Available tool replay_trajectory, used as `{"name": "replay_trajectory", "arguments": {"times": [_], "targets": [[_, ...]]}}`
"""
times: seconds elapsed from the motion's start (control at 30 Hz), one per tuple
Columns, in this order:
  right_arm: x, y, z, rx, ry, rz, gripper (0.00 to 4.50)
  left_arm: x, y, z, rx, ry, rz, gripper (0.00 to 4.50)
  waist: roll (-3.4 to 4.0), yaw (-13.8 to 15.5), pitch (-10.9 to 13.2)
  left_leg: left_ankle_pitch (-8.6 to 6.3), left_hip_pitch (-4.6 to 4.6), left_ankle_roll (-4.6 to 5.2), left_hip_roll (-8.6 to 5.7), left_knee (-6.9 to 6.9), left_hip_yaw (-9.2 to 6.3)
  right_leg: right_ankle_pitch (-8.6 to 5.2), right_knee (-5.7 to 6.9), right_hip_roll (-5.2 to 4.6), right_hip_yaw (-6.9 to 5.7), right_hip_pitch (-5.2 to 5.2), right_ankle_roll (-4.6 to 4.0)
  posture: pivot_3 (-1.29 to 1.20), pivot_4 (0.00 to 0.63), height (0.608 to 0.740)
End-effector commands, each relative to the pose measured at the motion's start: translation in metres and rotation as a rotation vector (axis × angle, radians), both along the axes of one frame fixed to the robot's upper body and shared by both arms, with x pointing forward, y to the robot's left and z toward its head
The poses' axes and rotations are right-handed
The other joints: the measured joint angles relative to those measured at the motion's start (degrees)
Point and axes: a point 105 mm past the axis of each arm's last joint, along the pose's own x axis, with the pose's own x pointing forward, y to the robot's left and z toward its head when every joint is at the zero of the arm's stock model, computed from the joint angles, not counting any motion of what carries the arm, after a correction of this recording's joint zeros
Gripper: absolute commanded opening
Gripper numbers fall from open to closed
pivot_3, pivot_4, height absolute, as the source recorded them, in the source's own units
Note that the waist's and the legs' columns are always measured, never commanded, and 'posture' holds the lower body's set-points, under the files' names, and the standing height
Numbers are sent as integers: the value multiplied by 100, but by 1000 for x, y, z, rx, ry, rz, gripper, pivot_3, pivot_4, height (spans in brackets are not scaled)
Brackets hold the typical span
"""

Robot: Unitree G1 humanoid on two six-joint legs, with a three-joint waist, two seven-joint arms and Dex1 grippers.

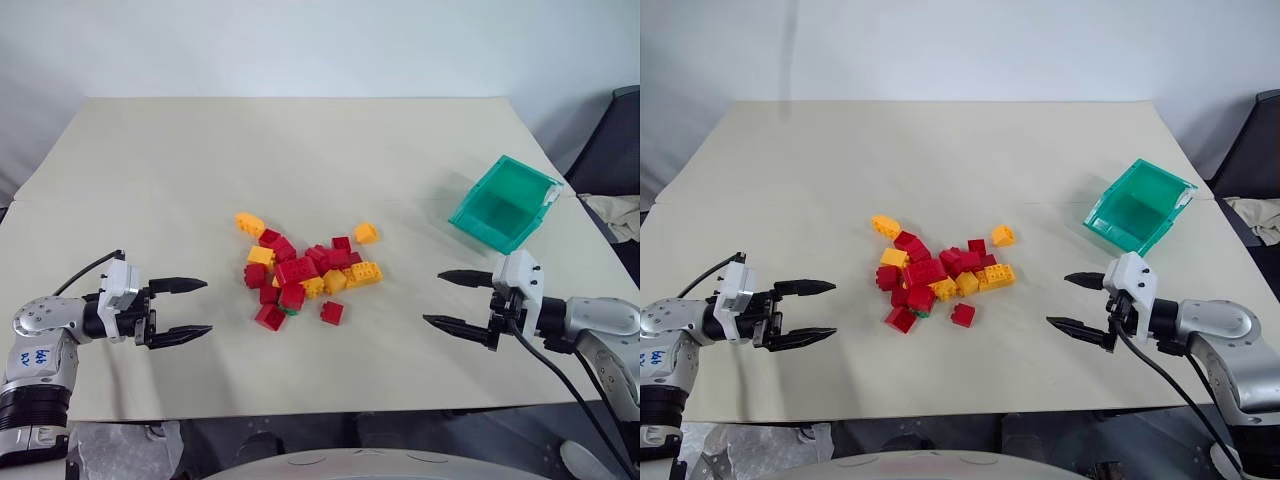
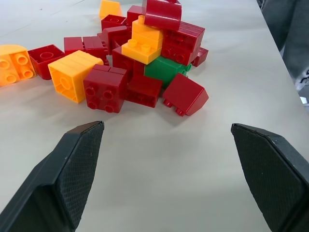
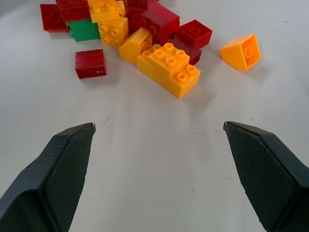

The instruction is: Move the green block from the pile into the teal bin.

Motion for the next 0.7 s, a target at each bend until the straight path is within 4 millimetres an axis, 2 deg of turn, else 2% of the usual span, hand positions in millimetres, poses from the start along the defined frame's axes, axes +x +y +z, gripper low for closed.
{"name": "replay_trajectory", "arguments": {"times": [0.03, 0.23, 0.27, 0.33, 0.47, 0.5, 0.6, 0.7], "targets": [[1, 6, 13, 15, -57, 14, 4466, 1, -1, 15, -10, -55, -22, 4500, 0, 0, 0, 0, 0, 0, 0, 0, 0, 0, 0, 0, 0, 0, 0, 0, 150, 740], [0, 16, 18, 30, -76, 16, 4466, 8, -6, 26, -73, -21, 27, 4500, 0, 0, 0, 0, 0, 0, 0, 1, 0, 1, 19, 1, 1, 0, 1, 0, 150, 740], [3, 17, 19, 35, -84, -21, 4300, 7, -7, 27, -67, -24, 24, 4500, 0, 0, 0, 0, 0, 0, 0, 2, 0, 1, 22, 1, 1, 0, 1, 0, 150, 740], [3, 25, 23, 49, -78, -37, 3832, 6, -10, 27, -51, -37, 9, 4500, 0, 0, 0, 0, 0, 0, 0, 2, -1, 1, 24, 0, 1, 0, 1, 0, 150, 740], [-7, 60, 29, 113, -11, 28, 2741, 3, -15, 32, -99, -20, -51, 4500, 4, -24, 2, 0, 0, 0, 3, 2, -1, 0, 26, 3, 2, -2, 1, 0, 150, 740], [-8, 70, 30, 139, 9, 44, 2350, 3, -15, 30, -85, -30, -57, 4500, 3, -27, 2, 0, 1, -1, 5, 2, -2, 0, 26, 5, 2, -2, 0, 0, 150, 740], [-15, 99, 25, 166, 103, 111, 1287, 2, -18, 28, -69, -66, -101, 4500, 4, -18, 2, 1, 3, -2, 5, 4, -4, -2, 16, 4, 1, -2, -4, 0, 150, 740], [-20, 132, 16, 215, 187, 174, 444, 0, -22, 32, -114, -94, -162, 4500, 2, -13, 1, 2, 1, -2, 4, 6, -5, -3, 26, 3, 0, -3, -6, 0, 150, 740]]}}
